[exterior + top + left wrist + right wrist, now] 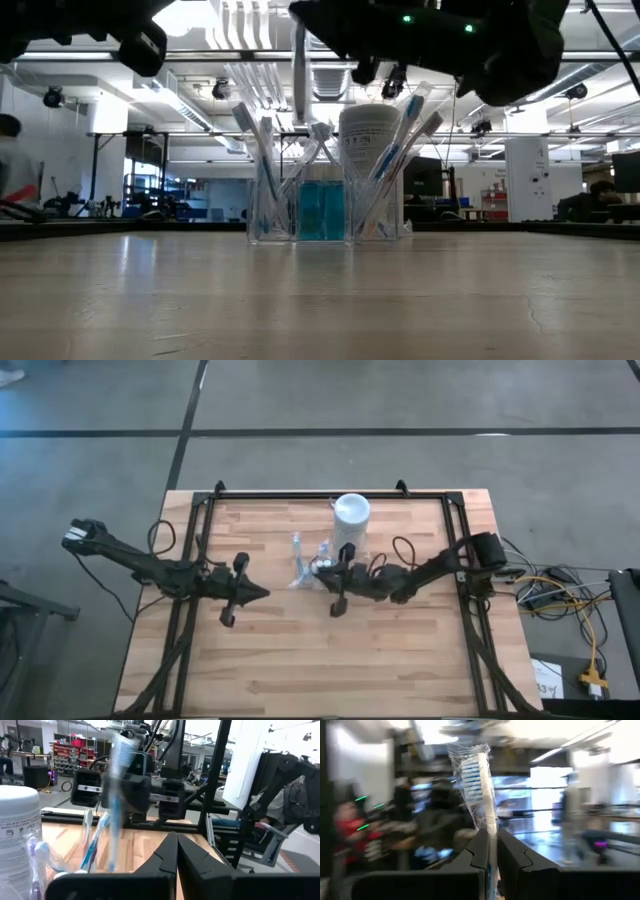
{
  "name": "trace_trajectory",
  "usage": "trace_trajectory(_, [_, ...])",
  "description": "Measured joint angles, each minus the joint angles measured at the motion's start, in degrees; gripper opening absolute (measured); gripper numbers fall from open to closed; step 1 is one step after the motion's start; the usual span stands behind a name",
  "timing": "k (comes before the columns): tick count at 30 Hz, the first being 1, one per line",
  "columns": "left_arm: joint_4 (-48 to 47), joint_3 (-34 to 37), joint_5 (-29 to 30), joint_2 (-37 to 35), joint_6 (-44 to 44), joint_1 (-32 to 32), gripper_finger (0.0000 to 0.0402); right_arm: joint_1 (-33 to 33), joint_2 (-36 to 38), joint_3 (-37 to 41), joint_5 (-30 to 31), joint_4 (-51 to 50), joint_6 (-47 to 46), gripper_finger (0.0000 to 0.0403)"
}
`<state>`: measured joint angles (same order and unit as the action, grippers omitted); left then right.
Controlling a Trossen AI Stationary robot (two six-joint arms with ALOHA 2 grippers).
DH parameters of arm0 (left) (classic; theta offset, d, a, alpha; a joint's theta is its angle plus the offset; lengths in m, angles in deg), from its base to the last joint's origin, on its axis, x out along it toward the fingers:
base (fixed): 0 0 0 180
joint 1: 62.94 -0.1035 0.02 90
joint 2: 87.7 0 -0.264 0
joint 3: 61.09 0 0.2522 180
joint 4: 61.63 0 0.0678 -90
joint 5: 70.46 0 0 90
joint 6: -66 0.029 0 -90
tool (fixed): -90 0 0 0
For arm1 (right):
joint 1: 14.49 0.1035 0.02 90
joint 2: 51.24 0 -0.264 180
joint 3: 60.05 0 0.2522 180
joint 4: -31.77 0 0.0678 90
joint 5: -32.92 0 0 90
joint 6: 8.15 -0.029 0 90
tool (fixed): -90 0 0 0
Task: Pick & Place toothbrushing station
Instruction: Put the blue toothbrush into the transparent organizer
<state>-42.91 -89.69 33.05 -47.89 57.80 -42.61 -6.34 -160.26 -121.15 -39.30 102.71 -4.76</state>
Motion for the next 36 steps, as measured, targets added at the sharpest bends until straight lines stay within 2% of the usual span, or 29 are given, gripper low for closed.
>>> trace_trajectory(4, [0.33,0.18,-0.03,0.03,-0.94,0.09,0.0003,-1.27,-3.26,-2.94,6.85,0.66,2.08,0.0013])
trace_trajectory(14, [0.09,0.2,-0.04,0.11,-0.84,0.11,0.0006,-4.19,-9.25,-9.86,9.39,-2.24,1.48,0.0013])
trace_trajectory(18, [0.09,0.2,-0.04,0.11,-0.69,0.11,0.0003,-4.22,-10.21,-10.39,9.61,-1.87,1.74,0.0013])
trace_trajectory(23, [0.39,0.2,0.55,0.05,0.46,0.11,0.0011,-4.26,-12.26,-10.2,13.79,-2.34,3.44,0.0013])
trace_trajectory(36, [3.18,0.18,1.99,-1.47,3.23,0.09,0.0009,-4.59,-14.72,-10.44,13.88,-4.3,3.84,0.0013])
